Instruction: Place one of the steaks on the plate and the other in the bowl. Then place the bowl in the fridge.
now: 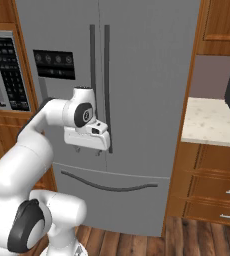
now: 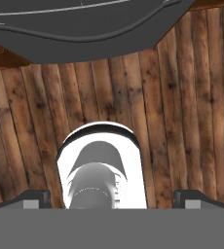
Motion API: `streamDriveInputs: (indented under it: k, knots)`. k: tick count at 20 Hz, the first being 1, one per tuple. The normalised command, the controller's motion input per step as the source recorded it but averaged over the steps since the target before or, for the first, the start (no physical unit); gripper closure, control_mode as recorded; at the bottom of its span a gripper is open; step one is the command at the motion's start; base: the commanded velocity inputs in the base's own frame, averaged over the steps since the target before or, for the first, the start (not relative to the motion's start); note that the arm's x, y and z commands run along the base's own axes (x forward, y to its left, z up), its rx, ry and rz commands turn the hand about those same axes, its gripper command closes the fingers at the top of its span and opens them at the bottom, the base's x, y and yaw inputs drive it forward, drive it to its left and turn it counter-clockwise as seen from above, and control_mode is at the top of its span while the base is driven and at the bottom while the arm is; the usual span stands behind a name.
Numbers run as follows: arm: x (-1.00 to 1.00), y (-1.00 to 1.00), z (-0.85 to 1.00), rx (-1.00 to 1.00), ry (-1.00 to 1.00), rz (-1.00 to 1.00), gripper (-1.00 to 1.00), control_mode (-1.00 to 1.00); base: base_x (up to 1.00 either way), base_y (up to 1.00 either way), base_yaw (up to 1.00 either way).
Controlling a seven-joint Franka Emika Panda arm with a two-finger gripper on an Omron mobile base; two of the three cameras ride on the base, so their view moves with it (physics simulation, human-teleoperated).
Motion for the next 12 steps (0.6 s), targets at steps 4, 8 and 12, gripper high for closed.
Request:
streamDriveInputs:
  k: [4, 8, 12]
  knots:
    - [0.0, 0.0, 0.0, 0.0, 0.0, 0.0, -1.0, 1.0, 0.4, 0.0, 0.01]
    - [0.0, 0.0, 0.0, 0.0, 0.0, 0.0, -1.0, 1.0, 0.33, 0.0, 0.01]
    - [0.26, 0.0, 0.0, 0.0, -0.05, 0.03, -1.0, -1.0, 0.09, 0.0, 0.0]
